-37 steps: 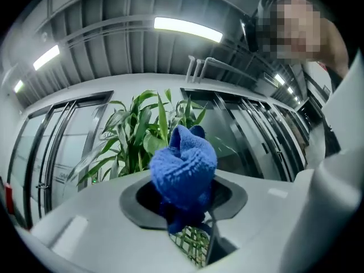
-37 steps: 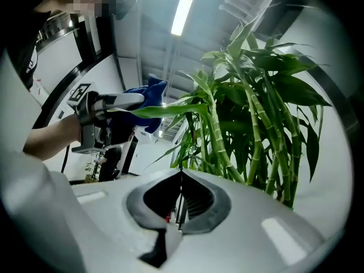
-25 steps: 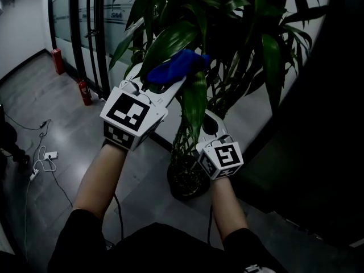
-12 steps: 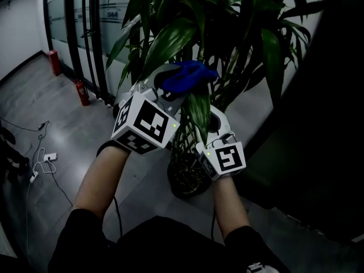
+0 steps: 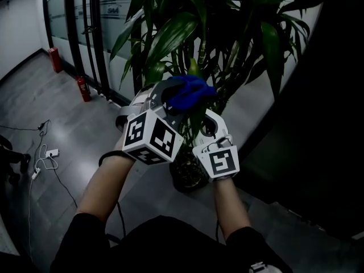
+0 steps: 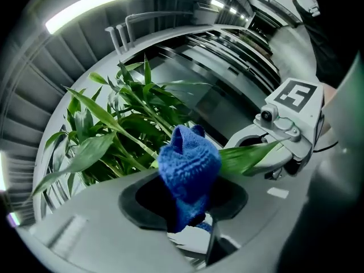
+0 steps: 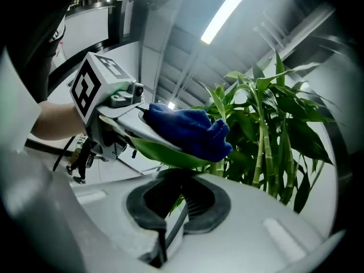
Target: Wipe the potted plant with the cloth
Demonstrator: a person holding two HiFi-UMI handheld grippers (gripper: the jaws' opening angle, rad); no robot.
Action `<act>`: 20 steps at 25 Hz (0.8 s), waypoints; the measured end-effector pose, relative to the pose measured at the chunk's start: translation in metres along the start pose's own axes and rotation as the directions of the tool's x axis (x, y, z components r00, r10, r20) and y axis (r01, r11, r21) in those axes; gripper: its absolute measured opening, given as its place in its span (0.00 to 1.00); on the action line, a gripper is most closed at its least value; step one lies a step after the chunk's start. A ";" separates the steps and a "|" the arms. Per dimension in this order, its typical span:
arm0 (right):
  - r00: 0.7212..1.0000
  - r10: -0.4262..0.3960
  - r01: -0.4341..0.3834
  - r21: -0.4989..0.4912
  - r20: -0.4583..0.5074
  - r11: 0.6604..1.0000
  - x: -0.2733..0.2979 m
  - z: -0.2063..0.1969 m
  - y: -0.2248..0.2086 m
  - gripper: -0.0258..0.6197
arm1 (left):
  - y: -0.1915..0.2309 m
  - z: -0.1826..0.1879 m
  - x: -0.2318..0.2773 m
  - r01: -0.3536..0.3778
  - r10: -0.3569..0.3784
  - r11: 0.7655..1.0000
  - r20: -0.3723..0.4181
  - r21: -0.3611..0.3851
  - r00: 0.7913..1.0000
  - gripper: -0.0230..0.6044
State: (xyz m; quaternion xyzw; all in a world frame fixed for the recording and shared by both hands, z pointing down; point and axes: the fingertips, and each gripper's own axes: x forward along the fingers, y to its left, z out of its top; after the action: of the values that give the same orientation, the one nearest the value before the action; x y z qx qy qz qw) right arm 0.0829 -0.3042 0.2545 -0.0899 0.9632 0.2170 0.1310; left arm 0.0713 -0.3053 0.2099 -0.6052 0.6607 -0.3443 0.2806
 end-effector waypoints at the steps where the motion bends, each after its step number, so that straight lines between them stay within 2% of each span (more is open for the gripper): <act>1: 1.000 -0.003 0.003 0.004 -0.004 1.000 -0.002 -0.001 0.000 0.04 | -0.003 -0.001 -0.001 0.006 -0.006 1.000 -0.004 0.001 1.000 0.28; 11: 0.999 -0.014 0.014 0.012 -0.043 1.000 -0.015 -0.014 0.001 0.04 | -0.028 0.004 -0.007 0.050 -0.049 0.999 -0.024 0.017 0.999 0.28; 20: 0.999 -0.006 0.007 0.022 -0.046 1.000 -0.029 -0.022 0.011 0.04 | -0.046 -0.006 -0.015 0.087 -0.089 0.993 -0.025 -0.083 0.996 0.28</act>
State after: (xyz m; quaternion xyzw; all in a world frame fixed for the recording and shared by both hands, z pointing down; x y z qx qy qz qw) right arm 0.1031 -0.3012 0.2862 -0.0967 0.9680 0.2037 0.1104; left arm 0.0959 -0.2912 0.2497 -0.6397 0.6508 -0.3378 0.2306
